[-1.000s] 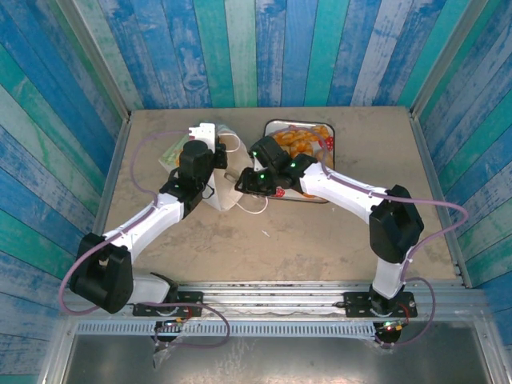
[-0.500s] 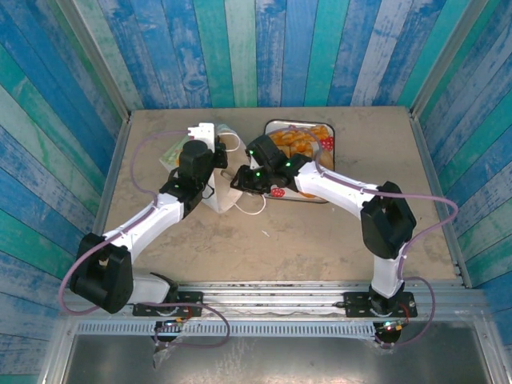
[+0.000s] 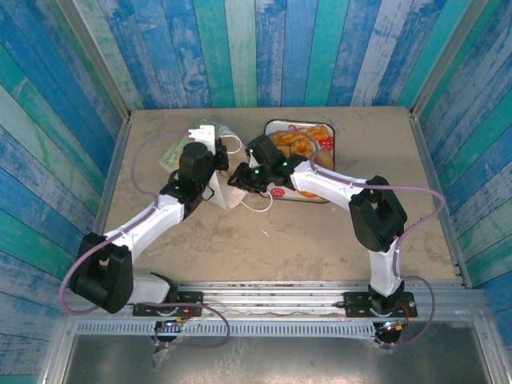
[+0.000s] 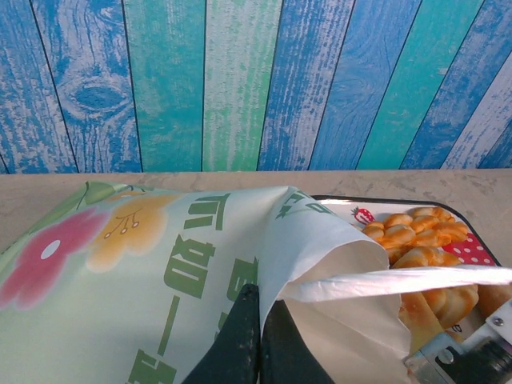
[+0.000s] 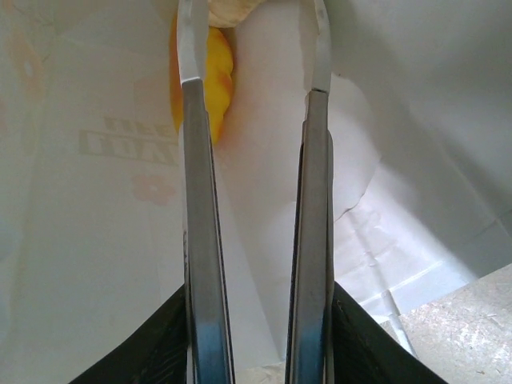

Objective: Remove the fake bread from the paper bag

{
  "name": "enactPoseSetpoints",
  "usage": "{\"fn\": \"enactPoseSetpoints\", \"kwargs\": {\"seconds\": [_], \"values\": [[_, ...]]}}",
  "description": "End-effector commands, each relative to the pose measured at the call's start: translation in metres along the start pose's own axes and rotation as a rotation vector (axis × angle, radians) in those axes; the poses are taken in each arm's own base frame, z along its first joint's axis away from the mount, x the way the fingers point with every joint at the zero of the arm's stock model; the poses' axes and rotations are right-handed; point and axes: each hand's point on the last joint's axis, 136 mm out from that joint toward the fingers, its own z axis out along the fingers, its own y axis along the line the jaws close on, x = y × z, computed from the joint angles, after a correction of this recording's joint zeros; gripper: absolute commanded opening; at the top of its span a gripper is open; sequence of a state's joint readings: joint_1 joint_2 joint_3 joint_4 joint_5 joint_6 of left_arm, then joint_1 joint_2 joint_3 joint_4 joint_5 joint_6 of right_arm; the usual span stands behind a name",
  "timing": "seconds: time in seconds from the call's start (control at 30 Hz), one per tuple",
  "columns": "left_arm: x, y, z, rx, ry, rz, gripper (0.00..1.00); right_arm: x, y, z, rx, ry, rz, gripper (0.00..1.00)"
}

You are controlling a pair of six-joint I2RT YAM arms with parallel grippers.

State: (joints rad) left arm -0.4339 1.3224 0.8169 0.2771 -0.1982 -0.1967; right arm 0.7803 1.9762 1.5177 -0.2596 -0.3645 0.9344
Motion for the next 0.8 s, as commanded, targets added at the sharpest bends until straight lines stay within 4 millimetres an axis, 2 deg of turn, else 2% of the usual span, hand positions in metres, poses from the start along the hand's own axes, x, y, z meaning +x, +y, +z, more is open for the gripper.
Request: {"fn": "enactPoseSetpoints", "kwargs": {"seconds": [0.0,0.3,0.43,0.6,0.77], "values": [[-0.033,-0.01,-0.016,0.056,-0.105,-0.034,0.0,-0.016,0.016,-0.002,-0.046,-0.048,0.003,0.4],[-0.032,-0.011,-0.015,0.066,-0.101,-0.035,0.0,-0.028,0.019,0.005,-0.066,-0.099,0.013,0.42],[-0.042,-0.013,-0.024,0.08,-0.132,-0.038,0.0,-0.032,0.021,0.007,-0.067,-0.11,0.002,0.41],[-0.044,-0.017,-0.024,0.104,-0.136,-0.049,0.0,-0.033,0.027,0.011,-0.078,-0.095,-0.02,0.31],[-0.043,-0.015,-0.023,0.087,-0.132,-0.038,0.0,-0.033,0.024,0.003,-0.051,-0.113,-0.038,0.19]]}}
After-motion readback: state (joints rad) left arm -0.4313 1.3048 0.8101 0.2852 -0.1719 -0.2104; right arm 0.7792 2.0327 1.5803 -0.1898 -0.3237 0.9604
